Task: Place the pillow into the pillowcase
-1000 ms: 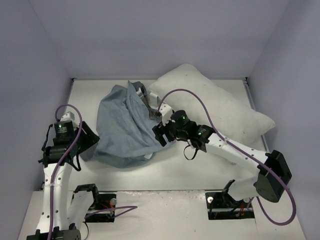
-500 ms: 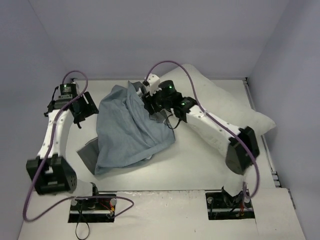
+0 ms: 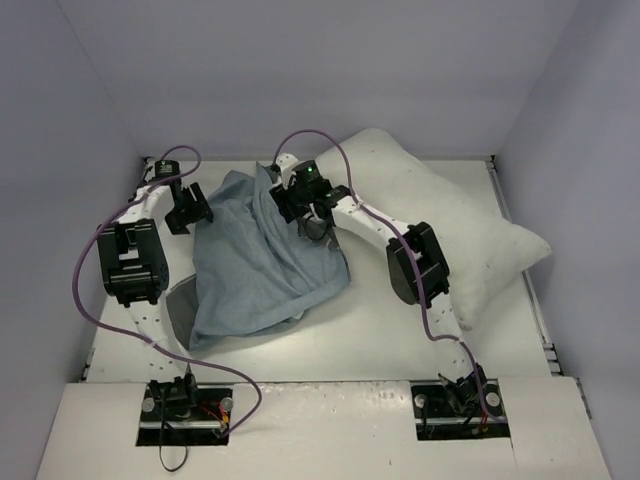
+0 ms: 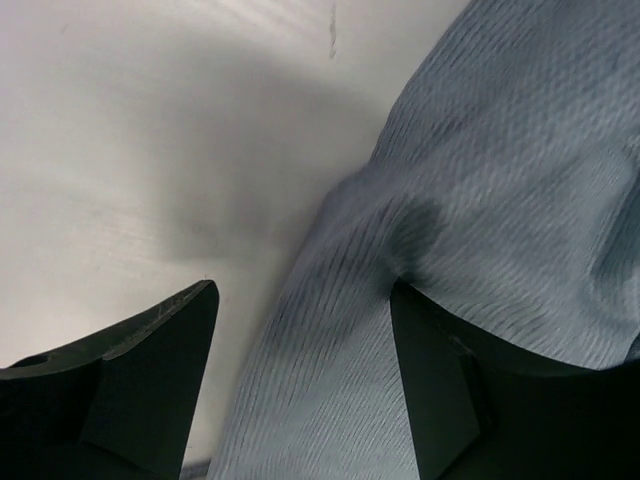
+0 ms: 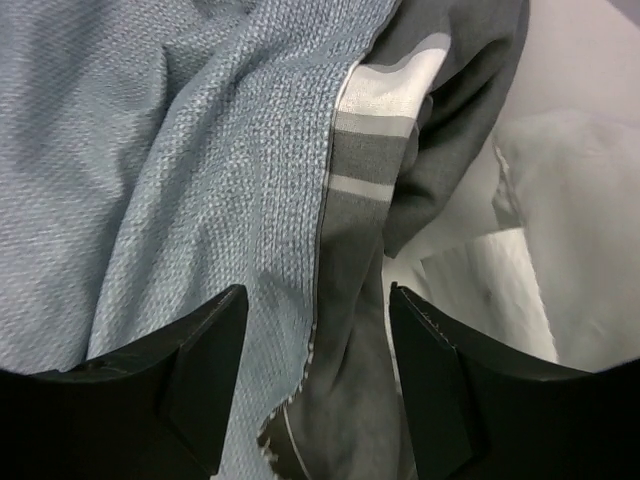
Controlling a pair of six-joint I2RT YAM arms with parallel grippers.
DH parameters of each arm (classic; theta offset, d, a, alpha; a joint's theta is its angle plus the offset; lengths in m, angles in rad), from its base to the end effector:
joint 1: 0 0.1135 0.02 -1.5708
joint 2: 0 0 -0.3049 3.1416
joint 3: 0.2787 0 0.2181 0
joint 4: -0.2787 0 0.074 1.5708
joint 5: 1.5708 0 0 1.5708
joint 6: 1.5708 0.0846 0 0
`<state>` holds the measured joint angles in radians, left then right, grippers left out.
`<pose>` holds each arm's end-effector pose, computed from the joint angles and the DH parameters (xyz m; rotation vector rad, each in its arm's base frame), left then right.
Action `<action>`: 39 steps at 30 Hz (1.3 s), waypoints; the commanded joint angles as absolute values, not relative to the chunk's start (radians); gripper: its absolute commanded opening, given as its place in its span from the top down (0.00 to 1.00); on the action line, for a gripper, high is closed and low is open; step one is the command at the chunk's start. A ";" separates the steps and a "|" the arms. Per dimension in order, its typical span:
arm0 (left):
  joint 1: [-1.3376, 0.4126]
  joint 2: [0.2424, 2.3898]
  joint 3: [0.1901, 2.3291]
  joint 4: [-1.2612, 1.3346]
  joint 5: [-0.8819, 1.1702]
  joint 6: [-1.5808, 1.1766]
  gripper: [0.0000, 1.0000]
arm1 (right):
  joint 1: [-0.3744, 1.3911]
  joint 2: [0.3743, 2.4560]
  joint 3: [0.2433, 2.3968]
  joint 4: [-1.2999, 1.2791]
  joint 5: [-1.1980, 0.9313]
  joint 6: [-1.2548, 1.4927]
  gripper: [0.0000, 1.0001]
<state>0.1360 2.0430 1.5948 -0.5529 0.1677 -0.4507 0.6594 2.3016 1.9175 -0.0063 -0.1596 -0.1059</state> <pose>0.4562 0.0482 0.2157 -0.6866 2.4931 -0.3332 0.4550 0.3697 0.2576 -0.8417 1.8058 0.5171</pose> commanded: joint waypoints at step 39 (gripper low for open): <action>0.092 1.723 1.830 -0.557 -0.134 -0.163 0.33 | 0.525 2.131 2.035 0.078 -0.129 -0.051 0.27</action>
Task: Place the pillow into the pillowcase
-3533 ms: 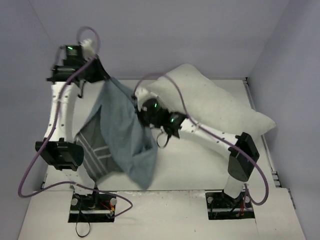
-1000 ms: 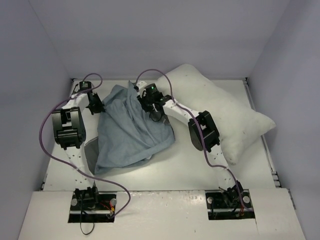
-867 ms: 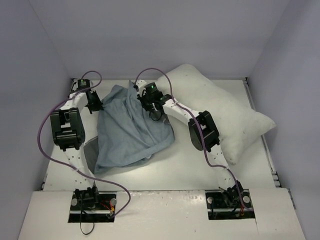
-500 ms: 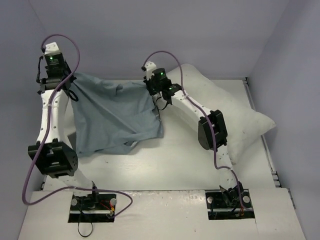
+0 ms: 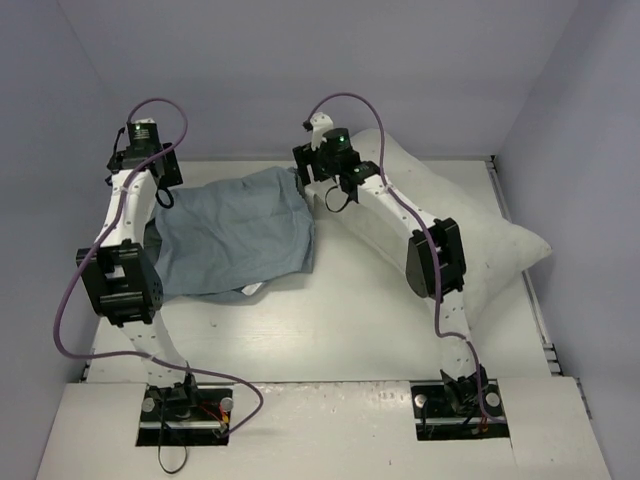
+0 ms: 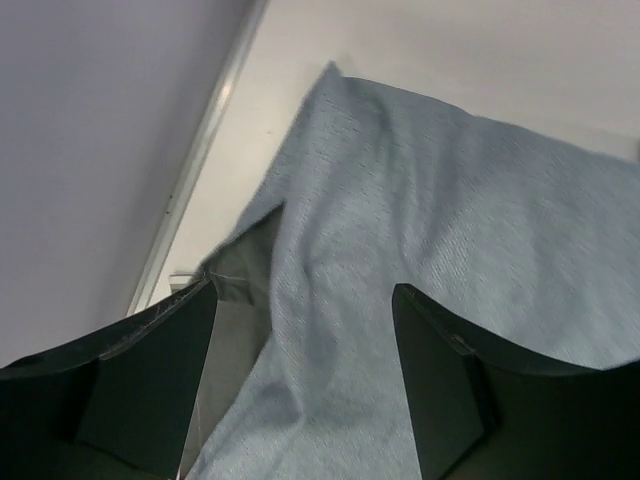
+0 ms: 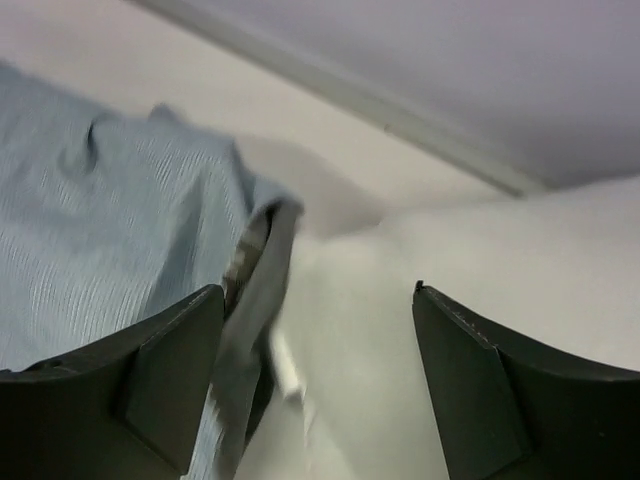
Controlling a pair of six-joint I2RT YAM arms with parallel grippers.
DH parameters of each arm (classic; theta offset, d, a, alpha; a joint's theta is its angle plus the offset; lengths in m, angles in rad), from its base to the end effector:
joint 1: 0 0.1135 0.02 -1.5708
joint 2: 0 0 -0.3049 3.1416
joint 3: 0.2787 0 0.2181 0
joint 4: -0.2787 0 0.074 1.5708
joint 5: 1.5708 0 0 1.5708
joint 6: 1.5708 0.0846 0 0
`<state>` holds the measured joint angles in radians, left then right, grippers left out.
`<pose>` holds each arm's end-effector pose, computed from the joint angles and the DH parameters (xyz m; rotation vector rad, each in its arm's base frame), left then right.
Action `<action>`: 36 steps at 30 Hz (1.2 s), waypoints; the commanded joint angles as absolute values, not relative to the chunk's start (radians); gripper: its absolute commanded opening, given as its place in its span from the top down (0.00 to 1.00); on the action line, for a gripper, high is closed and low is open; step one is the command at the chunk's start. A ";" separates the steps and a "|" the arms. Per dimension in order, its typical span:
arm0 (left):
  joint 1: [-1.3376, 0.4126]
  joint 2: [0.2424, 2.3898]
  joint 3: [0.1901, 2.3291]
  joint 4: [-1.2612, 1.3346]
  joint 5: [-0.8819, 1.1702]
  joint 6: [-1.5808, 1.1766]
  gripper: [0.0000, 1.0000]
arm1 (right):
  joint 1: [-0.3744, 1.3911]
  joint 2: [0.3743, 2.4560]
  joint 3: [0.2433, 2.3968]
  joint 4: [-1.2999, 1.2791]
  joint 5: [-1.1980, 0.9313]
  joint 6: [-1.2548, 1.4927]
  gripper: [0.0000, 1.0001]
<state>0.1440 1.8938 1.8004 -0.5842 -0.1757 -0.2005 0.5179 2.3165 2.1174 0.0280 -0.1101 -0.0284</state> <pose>0.4469 0.0797 0.3442 -0.4769 2.1900 0.1669 0.5168 0.3051 0.3279 -0.5536 1.6734 0.4534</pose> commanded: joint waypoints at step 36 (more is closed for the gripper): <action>-0.189 1.341 1.198 -0.689 -0.043 -0.272 0.33 | 0.652 1.879 1.115 0.367 -0.057 0.183 1.00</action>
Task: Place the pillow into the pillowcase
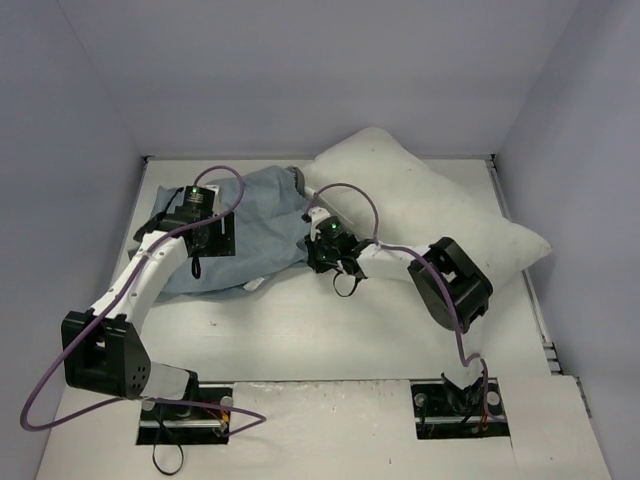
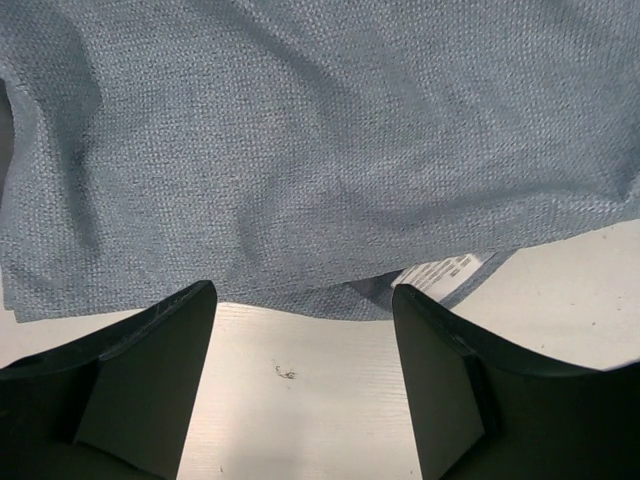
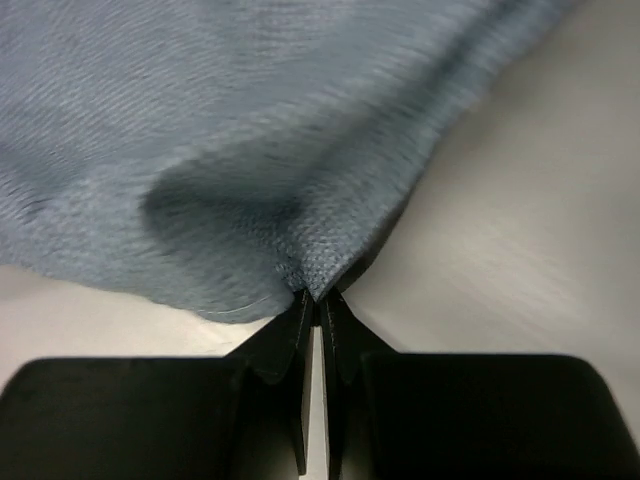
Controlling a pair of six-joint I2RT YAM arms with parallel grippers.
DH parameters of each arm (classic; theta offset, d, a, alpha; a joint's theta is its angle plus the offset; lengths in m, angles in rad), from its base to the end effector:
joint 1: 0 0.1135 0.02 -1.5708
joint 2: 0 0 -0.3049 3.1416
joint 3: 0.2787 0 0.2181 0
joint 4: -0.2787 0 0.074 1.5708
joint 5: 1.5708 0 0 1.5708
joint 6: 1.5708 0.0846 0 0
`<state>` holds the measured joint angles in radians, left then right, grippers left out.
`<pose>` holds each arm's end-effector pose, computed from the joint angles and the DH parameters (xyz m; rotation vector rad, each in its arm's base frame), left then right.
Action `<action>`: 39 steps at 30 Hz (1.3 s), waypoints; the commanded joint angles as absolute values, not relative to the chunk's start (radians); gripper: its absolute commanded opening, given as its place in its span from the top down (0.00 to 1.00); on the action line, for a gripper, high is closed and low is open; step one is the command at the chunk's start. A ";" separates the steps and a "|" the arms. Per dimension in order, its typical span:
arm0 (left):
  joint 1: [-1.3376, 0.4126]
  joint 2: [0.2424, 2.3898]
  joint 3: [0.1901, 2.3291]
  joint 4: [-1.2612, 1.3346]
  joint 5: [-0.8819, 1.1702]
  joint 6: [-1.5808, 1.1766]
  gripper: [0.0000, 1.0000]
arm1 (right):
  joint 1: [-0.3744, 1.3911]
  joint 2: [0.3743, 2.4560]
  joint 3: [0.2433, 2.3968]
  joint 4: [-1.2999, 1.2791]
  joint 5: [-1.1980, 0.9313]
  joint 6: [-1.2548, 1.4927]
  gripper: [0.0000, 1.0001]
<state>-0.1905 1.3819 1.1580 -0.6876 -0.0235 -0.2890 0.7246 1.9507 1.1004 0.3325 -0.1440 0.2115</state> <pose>0.2730 -0.0506 0.2996 -0.1326 2.4867 -0.1739 0.3316 0.3097 0.2006 -0.6363 2.0684 0.7061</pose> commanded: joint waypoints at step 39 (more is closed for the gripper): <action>-0.434 1.793 1.244 -0.413 0.290 -0.074 0.36 | 0.497 1.798 1.181 0.222 -0.153 0.026 1.00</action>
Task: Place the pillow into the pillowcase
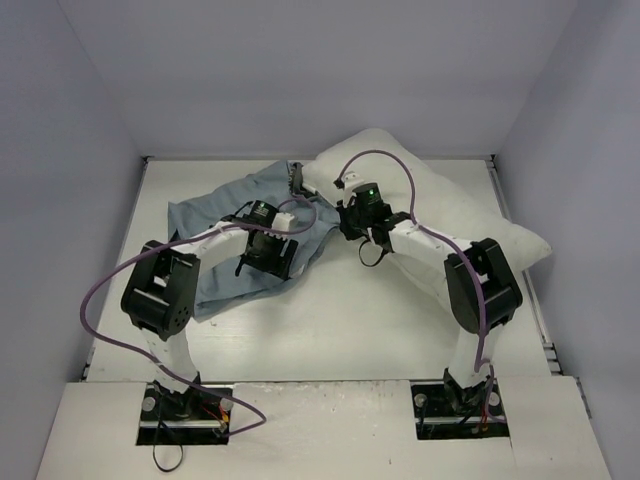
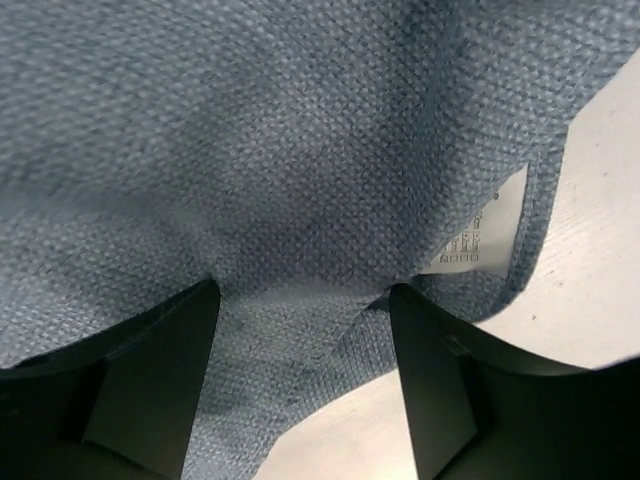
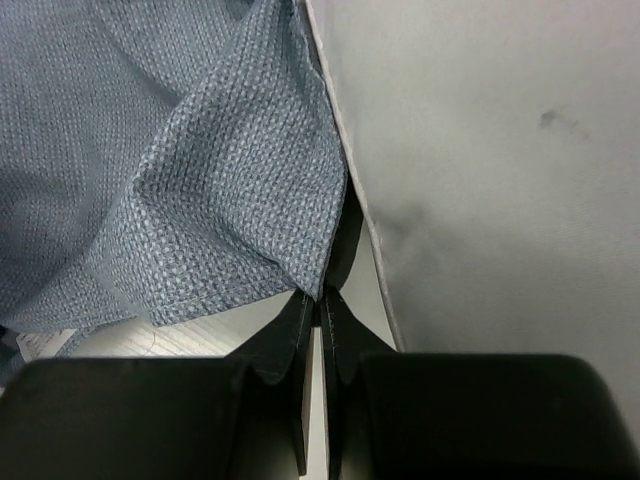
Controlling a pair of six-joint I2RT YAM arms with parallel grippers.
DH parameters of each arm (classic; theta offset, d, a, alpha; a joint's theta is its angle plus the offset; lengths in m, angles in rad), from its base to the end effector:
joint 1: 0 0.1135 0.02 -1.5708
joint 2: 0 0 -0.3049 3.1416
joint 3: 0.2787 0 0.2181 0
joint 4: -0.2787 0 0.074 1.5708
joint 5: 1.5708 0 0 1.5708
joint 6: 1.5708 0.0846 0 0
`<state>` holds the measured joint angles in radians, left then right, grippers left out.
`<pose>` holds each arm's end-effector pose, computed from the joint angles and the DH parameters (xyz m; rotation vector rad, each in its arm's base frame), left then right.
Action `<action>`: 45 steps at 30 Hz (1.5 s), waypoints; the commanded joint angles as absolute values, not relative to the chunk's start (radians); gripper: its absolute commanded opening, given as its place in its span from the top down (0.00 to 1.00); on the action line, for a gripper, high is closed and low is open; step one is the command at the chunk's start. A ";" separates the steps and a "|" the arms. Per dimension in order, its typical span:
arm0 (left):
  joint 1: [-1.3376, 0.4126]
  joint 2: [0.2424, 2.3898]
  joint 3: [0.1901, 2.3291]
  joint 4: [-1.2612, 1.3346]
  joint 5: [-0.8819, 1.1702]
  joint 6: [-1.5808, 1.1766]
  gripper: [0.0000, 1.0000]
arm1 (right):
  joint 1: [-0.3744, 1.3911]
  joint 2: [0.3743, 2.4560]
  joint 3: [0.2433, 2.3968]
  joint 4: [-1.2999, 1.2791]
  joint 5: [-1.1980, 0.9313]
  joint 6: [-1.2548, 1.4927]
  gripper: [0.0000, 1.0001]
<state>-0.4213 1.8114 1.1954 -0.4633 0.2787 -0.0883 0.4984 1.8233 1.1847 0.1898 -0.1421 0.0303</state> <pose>0.3297 -0.1733 0.2005 0.5384 2.6334 -0.5344 0.3829 0.2220 0.2635 -0.5634 1.9686 0.4764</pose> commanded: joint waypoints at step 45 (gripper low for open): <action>-0.403 1.506 1.338 -0.479 0.199 -0.129 1.00 | 0.680 1.802 1.335 0.293 -0.518 -0.177 0.28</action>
<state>-0.4053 1.5742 1.3396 -0.5007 0.1699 -0.1169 0.6750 1.8149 1.2774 0.1722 -0.4580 -0.1661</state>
